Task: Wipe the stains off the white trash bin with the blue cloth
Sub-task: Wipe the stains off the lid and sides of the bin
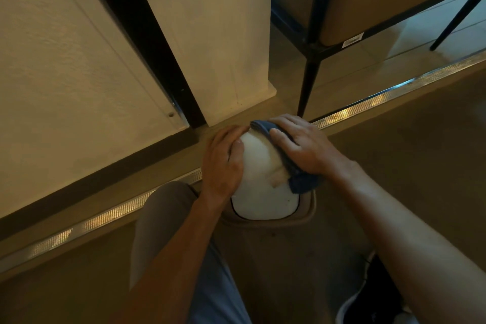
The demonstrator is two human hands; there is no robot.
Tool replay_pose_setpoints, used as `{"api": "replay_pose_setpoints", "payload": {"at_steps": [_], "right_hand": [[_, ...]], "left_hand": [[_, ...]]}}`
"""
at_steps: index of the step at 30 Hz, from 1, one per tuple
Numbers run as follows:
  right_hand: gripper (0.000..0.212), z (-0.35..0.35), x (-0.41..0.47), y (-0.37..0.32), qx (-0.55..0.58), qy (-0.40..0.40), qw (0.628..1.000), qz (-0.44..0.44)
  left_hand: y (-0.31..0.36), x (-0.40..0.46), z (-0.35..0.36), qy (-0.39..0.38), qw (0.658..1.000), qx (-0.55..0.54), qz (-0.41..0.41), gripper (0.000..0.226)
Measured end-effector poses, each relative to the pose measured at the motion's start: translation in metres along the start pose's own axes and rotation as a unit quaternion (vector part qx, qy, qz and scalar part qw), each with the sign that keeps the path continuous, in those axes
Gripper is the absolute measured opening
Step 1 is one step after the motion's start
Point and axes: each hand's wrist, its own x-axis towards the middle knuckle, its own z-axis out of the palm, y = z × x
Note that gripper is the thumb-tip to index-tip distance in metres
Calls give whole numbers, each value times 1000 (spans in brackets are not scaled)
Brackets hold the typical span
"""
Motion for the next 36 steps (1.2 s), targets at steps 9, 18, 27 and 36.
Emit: {"api": "replay_pose_setpoints", "payload": {"at_steps": [9, 18, 27, 36], "right_hand": [[49, 20, -2, -21, -114, 67, 990, 40], [41, 7, 29, -26, -27, -3, 974, 226], [34, 8, -3, -1, 77, 60, 995, -10], [39, 24, 11, -31, -44, 113, 970, 211]], "left_hand": [[1, -1, 6, 23, 999, 37, -11, 43], [1, -2, 5, 16, 997, 70, 16, 43], [7, -4, 7, 42, 995, 87, -2, 44], [9, -6, 5, 31, 996, 87, 3, 43]]}}
